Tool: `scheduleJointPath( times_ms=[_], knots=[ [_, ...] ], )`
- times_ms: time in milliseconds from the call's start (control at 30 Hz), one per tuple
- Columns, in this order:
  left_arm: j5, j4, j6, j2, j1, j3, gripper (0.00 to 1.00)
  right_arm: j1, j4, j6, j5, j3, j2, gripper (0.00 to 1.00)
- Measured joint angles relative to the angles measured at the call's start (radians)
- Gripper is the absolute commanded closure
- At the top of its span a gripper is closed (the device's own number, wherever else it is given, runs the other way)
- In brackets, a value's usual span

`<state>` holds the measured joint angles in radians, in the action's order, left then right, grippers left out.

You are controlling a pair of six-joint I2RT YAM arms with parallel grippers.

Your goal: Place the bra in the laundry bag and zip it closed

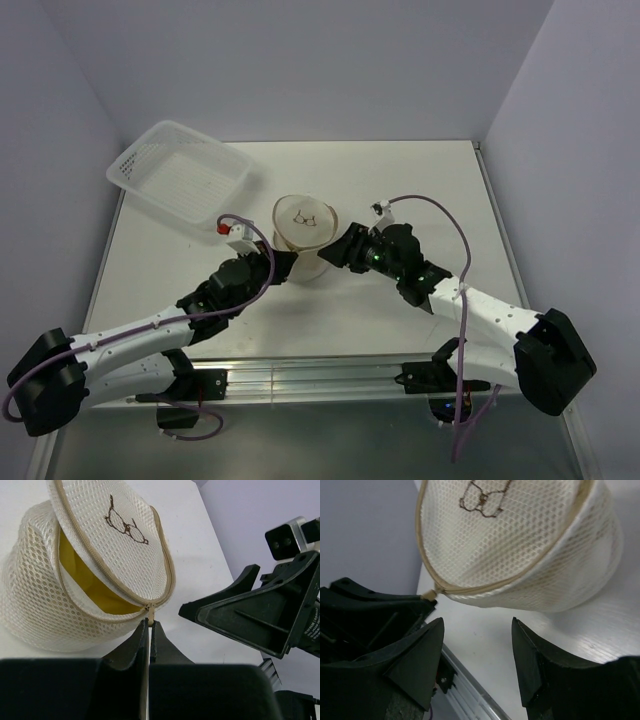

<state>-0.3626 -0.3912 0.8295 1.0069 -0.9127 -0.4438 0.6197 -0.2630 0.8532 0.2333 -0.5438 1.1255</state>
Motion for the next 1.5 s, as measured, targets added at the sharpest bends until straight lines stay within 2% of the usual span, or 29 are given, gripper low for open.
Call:
scheduleJointPath(
  times_ms=[200, 433, 500, 533, 600, 633, 667, 867, 1100, 1267, 1300, 1333, 1400, 1433, 1500],
  knots=[
    [0.029, -0.034, 0.026, 0.018, -0.013, 0.0, 1.0, 0.021, -0.103, 0.076, -0.007, -0.001, 0.043, 0.41],
    [0.054, -0.053, 0.034, 0.018, -0.014, 0.003, 1.0, 0.026, -0.129, 0.11, -0.006, -0.026, 0.133, 0.49],
    [0.056, -0.055, 0.034, 0.018, -0.014, 0.006, 1.0, 0.026, -0.138, 0.116, -0.007, -0.027, 0.135, 0.63],
    [0.059, -0.056, 0.034, 0.018, -0.014, 0.008, 1.0, 0.026, -0.141, 0.117, -0.008, -0.027, 0.135, 0.73],
    [0.06, -0.056, 0.033, 0.018, -0.014, 0.011, 1.0, 0.026, -0.142, 0.119, -0.012, -0.029, 0.135, 0.82],
    [0.06, -0.053, 0.033, 0.018, -0.014, 0.012, 1.0, 0.026, -0.141, 0.117, -0.016, -0.031, 0.135, 0.94],
    [0.06, -0.051, 0.033, 0.018, -0.014, 0.012, 1.0, 0.026, -0.142, 0.117, -0.021, -0.034, 0.135, 0.99],
    [0.047, -0.03, 0.021, 0.0, -0.014, 0.013, 1.0, 0.013, -0.146, 0.092, -0.015, -0.06, 0.163, 1.0],
    [-0.032, 0.075, -0.018, -0.116, -0.015, 0.038, 1.0, -0.129, -0.13, 0.016, 0.043, -0.098, 0.229, 1.0],
    [-0.077, 0.145, -0.042, -0.19, -0.015, 0.047, 1.0, -0.187, -0.072, -0.088, 0.119, -0.225, 0.327, 1.0],
    [-0.08, 0.154, -0.047, -0.198, -0.015, 0.047, 1.0, -0.187, -0.056, -0.105, 0.135, -0.256, 0.351, 0.95],
    [-0.08, 0.158, -0.051, -0.201, -0.015, 0.047, 1.0, -0.187, -0.04, -0.122, 0.149, -0.288, 0.377, 0.86],
    [-0.08, 0.159, -0.055, -0.202, -0.014, 0.047, 1.0, -0.187, -0.015, -0.149, 0.151, -0.331, 0.407, 0.61],
    [-0.079, 0.161, -0.056, -0.198, -0.015, 0.047, 1.0, -0.192, -0.003, -0.158, 0.146, -0.34, 0.412, 0.39],
    [-0.072, 0.15, -0.056, -0.179, -0.016, 0.047, 1.0, -0.2, 0.015, -0.174, 0.126, -0.341, 0.406, 0.28]
  ],
)
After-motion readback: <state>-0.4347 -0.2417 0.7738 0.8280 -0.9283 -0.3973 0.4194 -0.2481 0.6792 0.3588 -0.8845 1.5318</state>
